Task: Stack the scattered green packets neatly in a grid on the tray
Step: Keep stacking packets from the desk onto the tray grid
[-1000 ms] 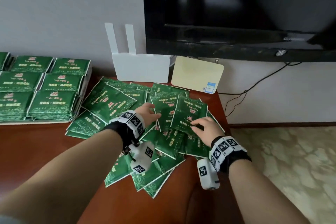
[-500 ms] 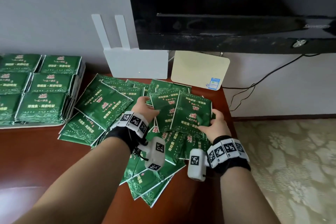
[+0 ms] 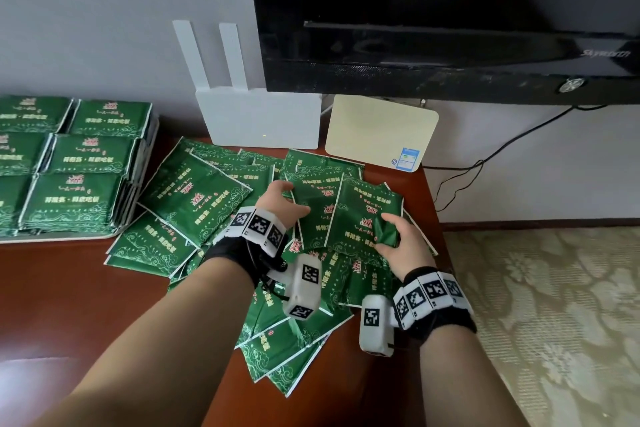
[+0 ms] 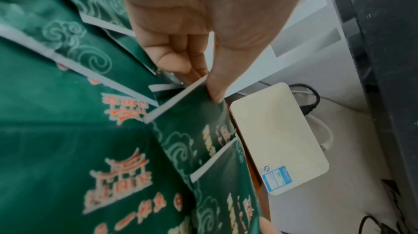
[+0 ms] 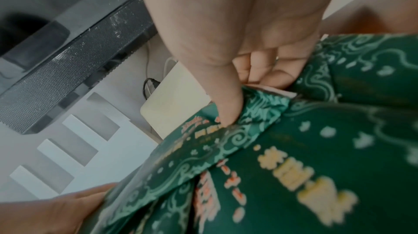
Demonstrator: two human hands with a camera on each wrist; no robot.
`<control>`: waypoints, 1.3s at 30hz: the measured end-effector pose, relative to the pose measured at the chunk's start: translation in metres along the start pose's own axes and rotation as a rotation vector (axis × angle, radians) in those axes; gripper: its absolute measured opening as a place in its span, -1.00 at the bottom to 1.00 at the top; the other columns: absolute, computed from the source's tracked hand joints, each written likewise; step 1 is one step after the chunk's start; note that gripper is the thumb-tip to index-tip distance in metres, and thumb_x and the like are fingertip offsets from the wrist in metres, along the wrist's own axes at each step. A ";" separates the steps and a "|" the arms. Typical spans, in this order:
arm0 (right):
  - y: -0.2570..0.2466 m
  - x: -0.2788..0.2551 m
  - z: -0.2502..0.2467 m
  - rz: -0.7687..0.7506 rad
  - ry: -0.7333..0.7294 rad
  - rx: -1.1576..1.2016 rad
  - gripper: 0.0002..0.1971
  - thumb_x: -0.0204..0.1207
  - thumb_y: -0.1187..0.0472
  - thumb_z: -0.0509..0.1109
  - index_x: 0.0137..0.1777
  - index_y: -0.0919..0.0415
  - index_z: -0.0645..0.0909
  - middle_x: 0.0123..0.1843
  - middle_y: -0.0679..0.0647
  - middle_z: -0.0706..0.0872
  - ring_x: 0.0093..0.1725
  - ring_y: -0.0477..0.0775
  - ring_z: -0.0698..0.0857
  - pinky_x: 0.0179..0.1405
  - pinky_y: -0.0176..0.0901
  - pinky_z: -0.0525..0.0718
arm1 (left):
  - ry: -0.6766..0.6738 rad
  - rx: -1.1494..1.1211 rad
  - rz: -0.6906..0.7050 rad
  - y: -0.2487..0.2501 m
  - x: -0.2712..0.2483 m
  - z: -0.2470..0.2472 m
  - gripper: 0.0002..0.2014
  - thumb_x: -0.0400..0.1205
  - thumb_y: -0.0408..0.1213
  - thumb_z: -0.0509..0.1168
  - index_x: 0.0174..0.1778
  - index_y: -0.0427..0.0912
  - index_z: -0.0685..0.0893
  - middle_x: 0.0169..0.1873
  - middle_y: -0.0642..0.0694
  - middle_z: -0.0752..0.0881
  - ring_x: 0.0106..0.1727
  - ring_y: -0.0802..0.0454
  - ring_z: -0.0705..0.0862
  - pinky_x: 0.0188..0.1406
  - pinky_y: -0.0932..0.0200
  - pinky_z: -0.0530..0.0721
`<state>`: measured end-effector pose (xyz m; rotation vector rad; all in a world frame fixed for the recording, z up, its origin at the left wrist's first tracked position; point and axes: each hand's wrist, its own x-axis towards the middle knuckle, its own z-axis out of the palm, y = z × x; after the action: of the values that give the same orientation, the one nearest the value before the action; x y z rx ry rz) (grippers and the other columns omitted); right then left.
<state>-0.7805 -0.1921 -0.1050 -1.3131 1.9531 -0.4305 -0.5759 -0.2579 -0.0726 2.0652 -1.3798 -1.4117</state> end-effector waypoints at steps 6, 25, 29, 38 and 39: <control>-0.001 -0.004 -0.003 0.059 0.014 0.052 -0.17 0.44 0.28 0.47 0.62 0.03 0.09 0.55 0.06 0.36 0.50 0.07 0.40 0.49 0.05 0.38 | -0.039 0.040 0.064 0.000 -0.006 -0.005 -0.44 0.54 -0.37 0.36 0.45 0.00 0.39 -0.04 -0.09 0.66 -0.13 0.02 0.67 -0.18 0.16 0.72; -0.014 -0.065 -0.017 -0.159 0.155 0.131 -0.73 0.48 0.24 0.42 -0.17 -0.24 0.53 0.15 0.09 0.60 0.06 0.13 0.68 0.17 0.05 0.64 | 0.190 0.181 0.117 -0.048 -0.075 -0.080 -0.71 0.60 -0.44 0.25 0.20 -0.12 0.68 0.19 -0.22 0.61 -0.21 0.01 0.61 -0.42 0.33 0.57; -0.021 -0.077 -0.013 -0.236 0.216 0.124 -0.86 0.47 0.27 0.43 -0.02 0.06 0.61 0.22 0.05 0.47 0.34 0.10 0.48 0.40 -0.10 0.38 | 0.162 0.087 0.074 -0.062 -0.090 -0.083 -0.71 0.66 -0.38 0.17 0.30 -0.20 0.55 0.13 -0.21 0.66 -0.11 -0.05 0.65 -0.07 0.07 0.74; -0.022 -0.086 -0.007 -0.184 0.035 0.201 -0.52 0.51 0.32 0.39 0.41 0.06 0.44 0.41 0.12 0.52 0.45 0.13 0.46 0.35 -0.12 0.41 | 0.107 0.146 0.042 -0.074 -0.101 -0.082 -0.73 0.57 -0.29 0.33 0.19 -0.21 0.62 -0.19 -0.01 0.68 -0.31 0.15 0.60 -0.41 0.35 0.52; -0.021 -0.085 -0.006 -0.183 0.012 0.166 -0.53 0.51 0.34 0.37 0.41 0.07 0.45 0.41 0.07 0.51 0.44 0.11 0.47 0.34 -0.15 0.41 | 0.100 0.149 0.035 -0.074 -0.101 -0.082 -0.75 0.56 -0.28 0.35 0.15 -0.19 0.65 -0.21 -0.01 0.69 -0.30 0.14 0.61 -0.37 0.32 0.57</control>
<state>-0.7532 -0.1252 -0.0549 -1.3880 1.7722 -0.6761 -0.4738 -0.1592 -0.0255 2.1592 -1.5131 -1.2077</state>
